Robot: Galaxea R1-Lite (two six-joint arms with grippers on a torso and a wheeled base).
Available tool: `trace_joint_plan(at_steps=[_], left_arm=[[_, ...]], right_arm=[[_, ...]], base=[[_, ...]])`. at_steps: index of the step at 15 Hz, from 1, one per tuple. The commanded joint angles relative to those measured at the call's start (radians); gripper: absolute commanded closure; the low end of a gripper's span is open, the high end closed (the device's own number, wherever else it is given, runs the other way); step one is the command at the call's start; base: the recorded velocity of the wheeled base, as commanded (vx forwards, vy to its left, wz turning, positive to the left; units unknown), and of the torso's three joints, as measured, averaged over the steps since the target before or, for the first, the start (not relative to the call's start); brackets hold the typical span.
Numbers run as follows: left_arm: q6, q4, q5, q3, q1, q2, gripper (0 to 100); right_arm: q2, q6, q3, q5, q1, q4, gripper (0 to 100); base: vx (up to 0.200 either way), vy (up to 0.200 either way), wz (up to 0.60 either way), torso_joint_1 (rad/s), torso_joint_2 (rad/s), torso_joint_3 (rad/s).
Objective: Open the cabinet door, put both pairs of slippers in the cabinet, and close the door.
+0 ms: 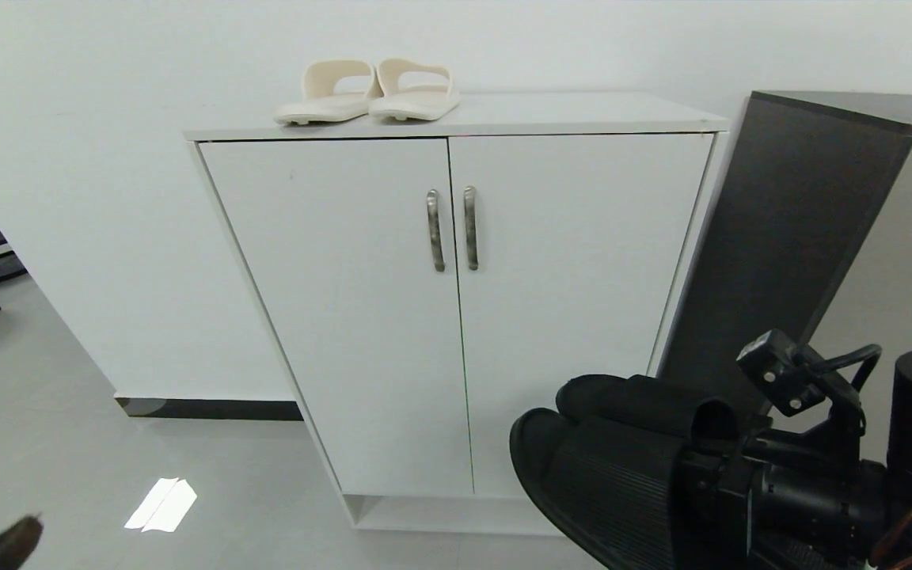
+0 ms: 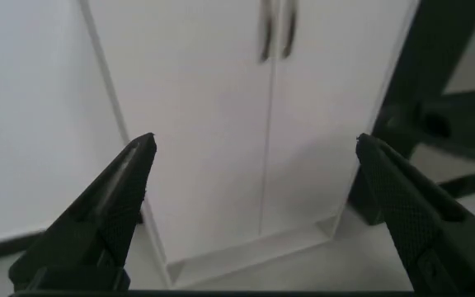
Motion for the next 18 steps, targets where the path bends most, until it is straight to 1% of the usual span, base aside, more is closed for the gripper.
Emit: trace_joint_plan(at_steps=[1, 2, 3, 4, 5, 6, 8, 9, 10, 13, 15, 17, 18], left_arm=[[-0.014, -0.179, -0.138, -0.179, -0.044, 0.406, 0], [-0.031, -0.217, -0.177, -0.206, -0.096, 0.452, 0], [-0.059, -0.227, -0.197, -0.239, -0.156, 0.489, 0], [-0.083, -0.227, -0.197, -0.275, -0.199, 0.512, 0], [-0.16, -0.227, -0.197, -0.367, -0.283, 0.566, 0], [-0.217, -0.223, -0.2, -0.44, -0.315, 0.615, 0], [-0.289, -0.223, -0.221, -0.525, -0.372, 0.707, 0], [-0.295, -0.225, -0.235, -0.542, -0.394, 0.741, 0], [-0.293, -0.225, -0.247, -0.566, -0.421, 0.799, 0], [-0.295, -0.24, -0.258, -0.617, -0.469, 0.914, 0], [-0.295, -0.24, -0.278, -0.637, -0.472, 0.954, 0], [-0.303, -0.239, -0.267, -0.701, -0.472, 1.04, 0], [-0.3, -0.239, -0.246, -0.732, -0.472, 1.075, 0]], right_arm=[[0.0, 0.0, -0.001, 0.0, 0.002, -0.003, 100], [0.0, 0.0, 0.002, 0.0, 0.004, -0.009, 100], [0.004, 0.0, 0.0, 0.001, 0.004, -0.018, 100], [0.004, 0.0, 0.002, 0.0, 0.004, -0.02, 100], [0.004, 0.0, 0.003, 0.0, 0.004, -0.022, 100], [0.004, 0.0, 0.003, 0.0, 0.004, -0.022, 100], [0.009, 0.0, 0.005, 0.001, 0.004, -0.022, 100], [0.012, 0.0, 0.005, 0.001, 0.004, -0.022, 100], [0.012, 0.0, 0.003, 0.001, 0.005, -0.022, 100], [0.009, 0.0, 0.008, 0.001, 0.01, -0.022, 100], [0.009, 0.0, 0.006, 0.001, 0.01, -0.025, 100], [0.009, 0.0, 0.006, 0.001, 0.01, -0.026, 100], [0.012, 0.0, 0.006, 0.001, 0.011, -0.026, 100]], base=[[0.0, 0.0, 0.0, 0.0, 0.0, 0.0], [0.0, 0.0, 0.0, 0.0, 0.0, 0.0], [0.0, 0.0, 0.0, 0.0, 0.0, 0.0], [0.0, 0.0, 0.0, 0.0, 0.0, 0.0], [0.0, 0.0, 0.0, 0.0, 0.0, 0.0], [0.0, 0.0, 0.0, 0.0, 0.0, 0.0], [0.0, 0.0, 0.0, 0.0, 0.0, 0.0], [0.0, 0.0, 0.0, 0.0, 0.0, 0.0], [0.0, 0.0, 0.0, 0.0, 0.0, 0.0], [0.0, 0.0, 0.0, 0.0, 0.0, 0.0], [0.0, 0.0, 0.0, 0.0, 0.0, 0.0], [0.0, 0.0, 0.0, 0.0, 0.0, 0.0], [0.0, 0.0, 0.0, 0.0, 0.0, 0.0]])
